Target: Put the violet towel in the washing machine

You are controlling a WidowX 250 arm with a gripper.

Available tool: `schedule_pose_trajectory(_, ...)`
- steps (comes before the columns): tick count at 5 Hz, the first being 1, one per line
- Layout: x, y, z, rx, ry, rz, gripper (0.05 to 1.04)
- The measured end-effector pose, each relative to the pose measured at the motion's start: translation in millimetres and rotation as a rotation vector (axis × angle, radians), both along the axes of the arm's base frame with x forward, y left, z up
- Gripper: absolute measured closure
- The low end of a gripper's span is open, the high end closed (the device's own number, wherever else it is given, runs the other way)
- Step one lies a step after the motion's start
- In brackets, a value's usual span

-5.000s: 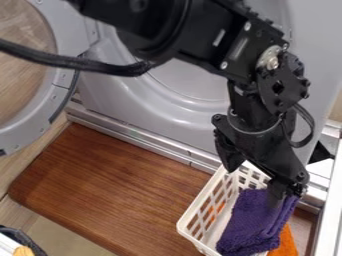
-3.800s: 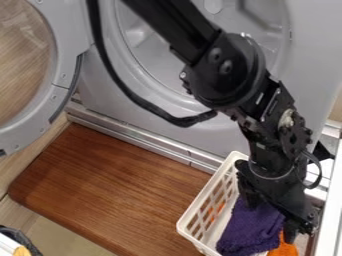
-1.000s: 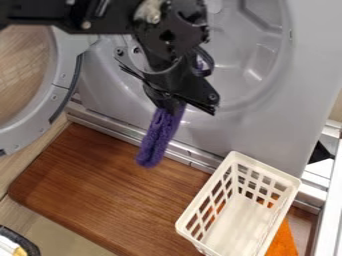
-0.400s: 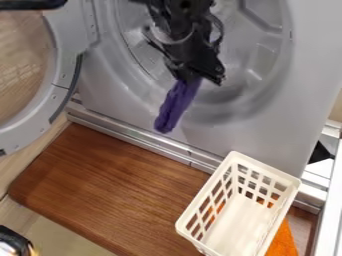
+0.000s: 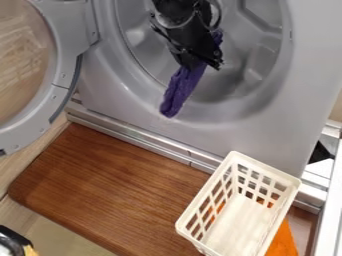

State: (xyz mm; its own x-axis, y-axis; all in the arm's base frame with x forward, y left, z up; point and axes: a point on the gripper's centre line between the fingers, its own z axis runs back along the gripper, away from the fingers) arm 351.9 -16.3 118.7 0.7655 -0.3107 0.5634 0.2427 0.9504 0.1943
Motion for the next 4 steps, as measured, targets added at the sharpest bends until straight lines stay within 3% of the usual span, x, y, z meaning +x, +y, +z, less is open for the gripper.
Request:
schedule_pose_trajectory(2, 16, 6, -22.1, -0.041, 0.038, -0.028, 0.971)
schedule_pose_trajectory(3, 16, 6, -28.2, -0.079, 0.061, -0.009, 0.787)
schedule_pose_trajectory(4, 16, 6, -28.6, -0.083, 0.066, -0.001, 0.495)
